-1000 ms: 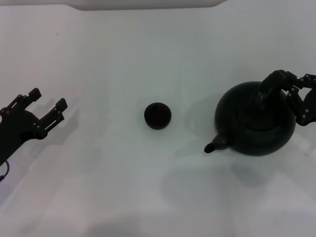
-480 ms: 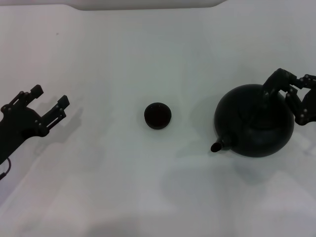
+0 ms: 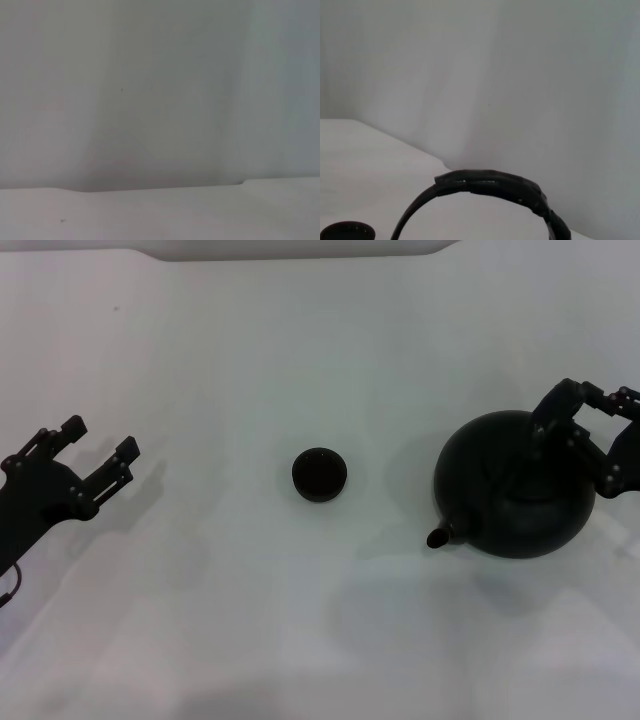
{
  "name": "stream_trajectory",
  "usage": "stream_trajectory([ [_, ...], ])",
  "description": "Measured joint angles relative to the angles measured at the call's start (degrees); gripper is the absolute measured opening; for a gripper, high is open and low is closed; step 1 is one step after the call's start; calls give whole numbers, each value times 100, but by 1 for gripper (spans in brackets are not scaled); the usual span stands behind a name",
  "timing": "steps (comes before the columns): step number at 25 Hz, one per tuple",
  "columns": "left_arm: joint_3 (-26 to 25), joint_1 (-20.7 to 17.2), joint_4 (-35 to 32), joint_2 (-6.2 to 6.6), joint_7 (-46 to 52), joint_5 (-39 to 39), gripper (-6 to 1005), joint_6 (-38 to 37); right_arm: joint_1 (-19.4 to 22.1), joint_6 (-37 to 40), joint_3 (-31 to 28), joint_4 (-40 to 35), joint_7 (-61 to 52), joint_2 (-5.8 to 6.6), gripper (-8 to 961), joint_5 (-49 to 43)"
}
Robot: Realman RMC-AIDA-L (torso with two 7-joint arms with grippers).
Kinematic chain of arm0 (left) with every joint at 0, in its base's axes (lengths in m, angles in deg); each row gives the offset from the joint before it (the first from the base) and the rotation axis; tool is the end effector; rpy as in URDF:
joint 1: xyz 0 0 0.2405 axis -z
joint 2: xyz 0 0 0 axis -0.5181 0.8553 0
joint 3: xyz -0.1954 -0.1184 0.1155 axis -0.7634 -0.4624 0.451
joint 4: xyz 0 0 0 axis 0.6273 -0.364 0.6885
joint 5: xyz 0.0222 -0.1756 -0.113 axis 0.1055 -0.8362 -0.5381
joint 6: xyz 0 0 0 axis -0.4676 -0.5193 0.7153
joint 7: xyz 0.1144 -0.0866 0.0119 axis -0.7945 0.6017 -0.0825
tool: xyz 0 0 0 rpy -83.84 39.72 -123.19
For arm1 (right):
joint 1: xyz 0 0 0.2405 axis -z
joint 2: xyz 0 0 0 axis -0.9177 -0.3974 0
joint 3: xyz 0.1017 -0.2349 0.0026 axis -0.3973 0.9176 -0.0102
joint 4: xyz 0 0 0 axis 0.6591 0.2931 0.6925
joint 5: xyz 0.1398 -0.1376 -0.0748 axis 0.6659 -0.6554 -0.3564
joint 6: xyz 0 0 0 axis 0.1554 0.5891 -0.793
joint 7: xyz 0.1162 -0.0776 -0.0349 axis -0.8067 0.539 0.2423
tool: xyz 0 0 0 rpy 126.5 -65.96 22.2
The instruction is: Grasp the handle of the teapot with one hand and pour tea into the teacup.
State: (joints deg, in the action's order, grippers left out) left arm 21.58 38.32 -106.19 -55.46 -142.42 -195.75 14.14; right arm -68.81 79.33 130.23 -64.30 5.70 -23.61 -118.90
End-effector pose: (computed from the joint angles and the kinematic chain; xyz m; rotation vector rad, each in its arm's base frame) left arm -0.3602 0.2380 -0.0278 -2.0496 -0.7259 -0.7601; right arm 0.3507 0.2457 0.0017 -2.1749 0.2783 0.5693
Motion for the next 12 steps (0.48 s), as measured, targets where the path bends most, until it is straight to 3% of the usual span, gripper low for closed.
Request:
stream_trajectory([
  [12, -1, -7, -4, 6, -5, -34, 773, -27, 117, 235, -234, 89, -174, 39, 641, 16],
])
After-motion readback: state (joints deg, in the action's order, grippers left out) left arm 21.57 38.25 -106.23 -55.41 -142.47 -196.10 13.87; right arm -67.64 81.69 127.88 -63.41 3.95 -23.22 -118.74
